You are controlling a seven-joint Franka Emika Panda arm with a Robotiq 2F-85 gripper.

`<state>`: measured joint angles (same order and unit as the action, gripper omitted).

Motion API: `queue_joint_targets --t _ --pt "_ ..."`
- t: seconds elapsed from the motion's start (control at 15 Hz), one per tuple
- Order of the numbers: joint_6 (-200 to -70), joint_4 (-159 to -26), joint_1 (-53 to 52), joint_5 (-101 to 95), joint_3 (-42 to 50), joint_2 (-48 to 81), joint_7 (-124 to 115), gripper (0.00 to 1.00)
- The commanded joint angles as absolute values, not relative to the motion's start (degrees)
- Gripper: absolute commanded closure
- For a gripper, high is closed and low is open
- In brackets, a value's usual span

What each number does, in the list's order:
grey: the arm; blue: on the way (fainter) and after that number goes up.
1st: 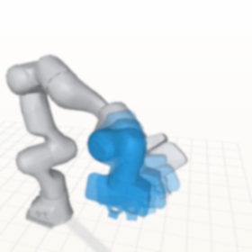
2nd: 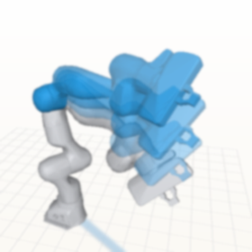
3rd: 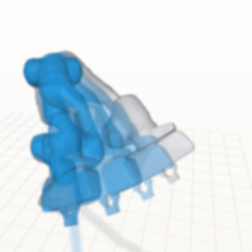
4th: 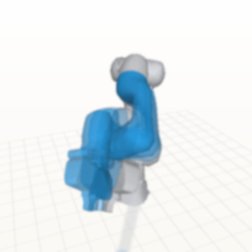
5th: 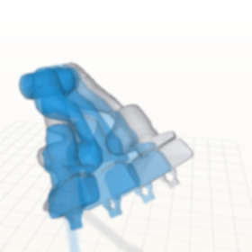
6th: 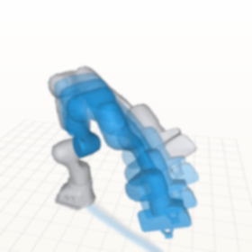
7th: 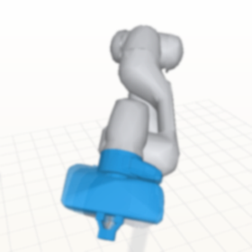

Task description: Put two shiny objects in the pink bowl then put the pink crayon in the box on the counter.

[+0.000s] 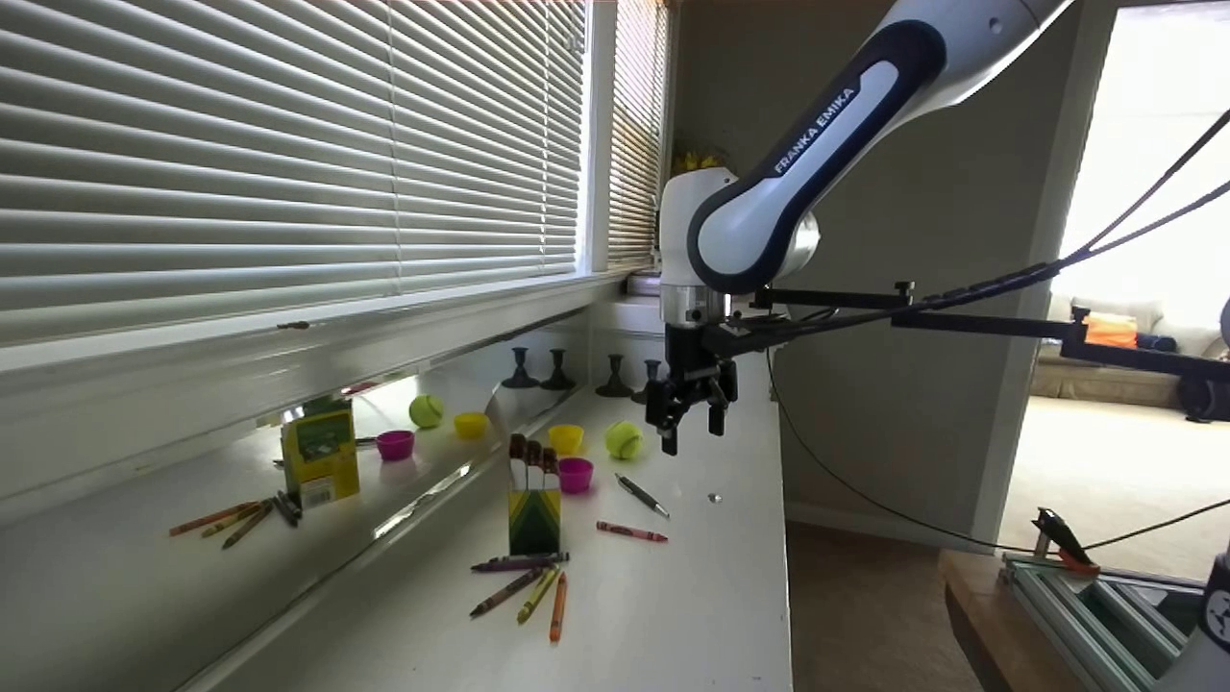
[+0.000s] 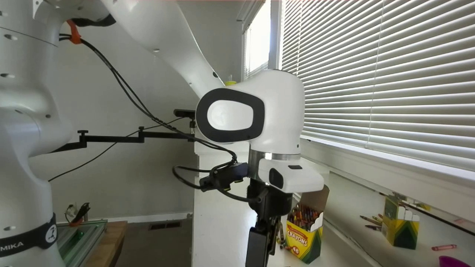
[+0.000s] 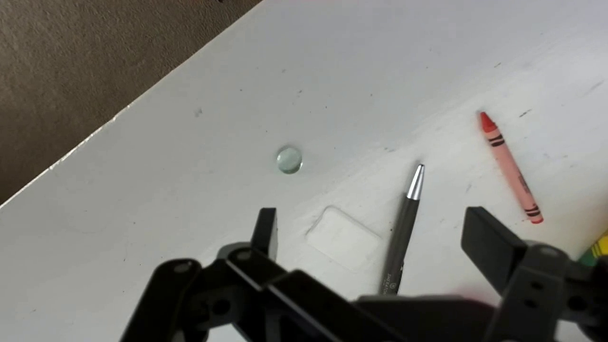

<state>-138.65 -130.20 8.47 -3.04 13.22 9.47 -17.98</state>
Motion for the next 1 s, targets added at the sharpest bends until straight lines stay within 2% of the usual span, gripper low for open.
queue_joint_targets --t 0.0,0.6,0.93 --pt "-139.96 -131.07 9.40 -2.92 13.49 9.47 -17.57 0.00" --pt "-141.59 -133.82 12.49 -0.44 14.83 8.91 -15.46 0.00" --pt "-146.73 -135.49 13.28 1.71 14.50 10.42 -13.98 0.00"
